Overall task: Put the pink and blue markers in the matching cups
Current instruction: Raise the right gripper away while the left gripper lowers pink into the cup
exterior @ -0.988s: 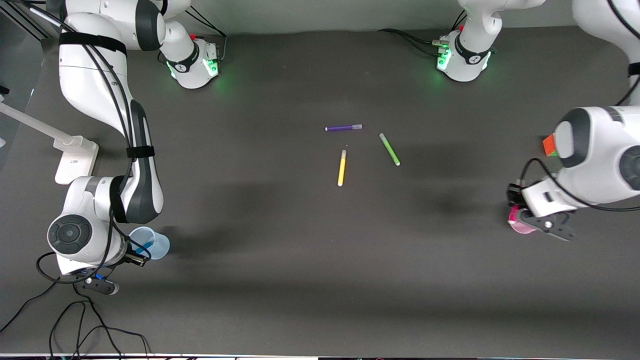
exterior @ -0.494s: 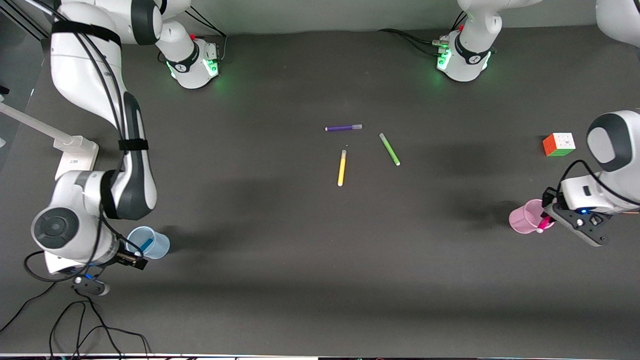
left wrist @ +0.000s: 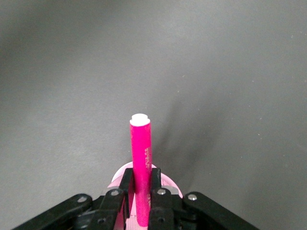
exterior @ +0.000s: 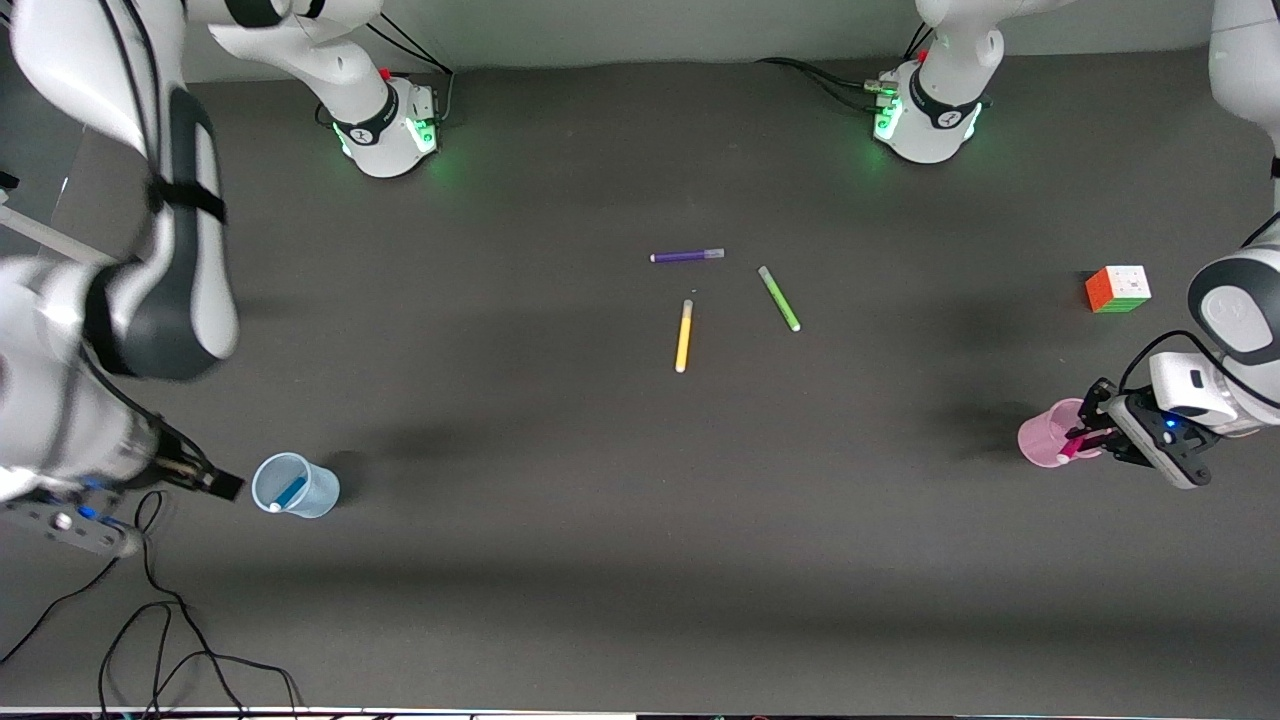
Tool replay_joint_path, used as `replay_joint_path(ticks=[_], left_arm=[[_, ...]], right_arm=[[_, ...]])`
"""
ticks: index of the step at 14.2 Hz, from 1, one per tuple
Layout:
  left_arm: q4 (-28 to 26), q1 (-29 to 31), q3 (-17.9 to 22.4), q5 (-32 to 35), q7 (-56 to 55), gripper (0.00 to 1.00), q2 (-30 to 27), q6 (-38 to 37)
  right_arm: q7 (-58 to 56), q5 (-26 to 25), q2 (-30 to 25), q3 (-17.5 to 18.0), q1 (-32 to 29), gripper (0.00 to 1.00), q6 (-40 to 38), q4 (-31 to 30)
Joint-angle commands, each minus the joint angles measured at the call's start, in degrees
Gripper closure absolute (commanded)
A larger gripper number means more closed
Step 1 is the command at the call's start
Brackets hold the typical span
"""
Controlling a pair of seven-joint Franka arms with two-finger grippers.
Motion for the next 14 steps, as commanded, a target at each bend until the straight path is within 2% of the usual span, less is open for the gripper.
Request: replay_joint_path(ticks=[1, 4, 7, 9, 11, 12, 14], left_arm=[[-1.3, 0.6, -0.7, -1.9, 5.7, 1.00, -0.8, 0.0], [-1.3, 0.6, -0.7, -5.7, 9.2, 1.00, 0.0, -0.1], [-1.2, 1.2, -0.8, -6.4, 10.6, 1.00, 0.8, 0.0], [-1.1, 1.2, -0.7, -6.4, 10.7, 1.00, 0.8, 0.0], [-0.9, 1.2, -0.7, -6.4, 10.7, 0.97, 0.8, 0.0], [-0.8, 1.2, -0.7, -6.4, 10.7, 0.93, 0.8, 0.0], [-0.8, 1.1, -0.7, -6.4, 10.8, 0.56, 0.7, 0.0]], right_arm=[[-8.2, 2.4, -9.4, -0.3, 0.5, 0.00, -5.1, -4.8], [-8.7, 2.4, -19.9, 0.1, 1.1, 0.00, -5.3, -12.9], [-8.6, 1.4, -30.5, 0.2, 4.5, 0.00, -4.6, -22.5], [-8.1, -1.3, -32.9, 0.3, 6.0, 0.00, -2.7, -26.1], [-7.7, -2.3, -32.9, 0.4, 7.7, 0.00, -1.4, -27.0], [-7.1, -3.2, -32.6, 0.5, 9.5, 0.00, -0.8, -27.0], [-1.3, -6.7, -31.8, 0.5, 13.2, 0.00, -0.4, -26.9]])
